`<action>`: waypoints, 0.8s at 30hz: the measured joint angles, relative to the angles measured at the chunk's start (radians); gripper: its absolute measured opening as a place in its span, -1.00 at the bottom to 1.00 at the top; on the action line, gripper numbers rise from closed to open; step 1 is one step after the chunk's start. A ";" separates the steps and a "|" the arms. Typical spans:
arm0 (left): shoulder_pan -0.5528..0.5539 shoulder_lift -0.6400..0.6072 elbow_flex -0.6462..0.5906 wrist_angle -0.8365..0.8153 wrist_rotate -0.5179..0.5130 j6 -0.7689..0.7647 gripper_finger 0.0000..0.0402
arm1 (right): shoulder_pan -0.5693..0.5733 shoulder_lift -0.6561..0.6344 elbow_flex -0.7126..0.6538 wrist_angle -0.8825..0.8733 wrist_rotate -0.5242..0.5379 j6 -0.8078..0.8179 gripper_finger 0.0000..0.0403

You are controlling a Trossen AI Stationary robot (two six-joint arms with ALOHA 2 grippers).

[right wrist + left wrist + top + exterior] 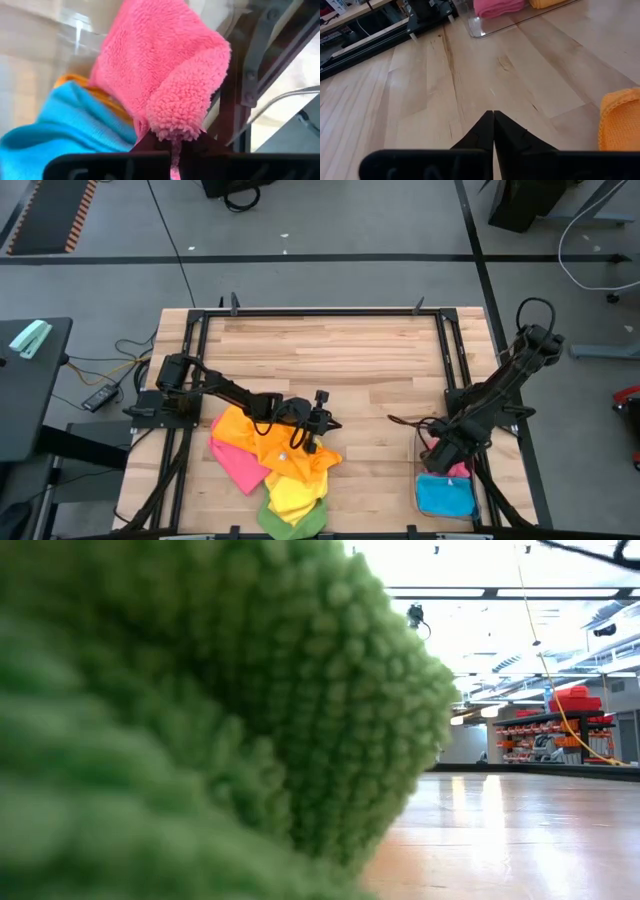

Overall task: Fold microfiber towels
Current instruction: Adjust the folded pink towel in the transparent bin

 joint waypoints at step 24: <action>0.000 0.000 0.000 -0.008 0.000 0.002 -0.94 | -0.009 -0.058 0.404 -0.137 0.634 -0.236 -0.96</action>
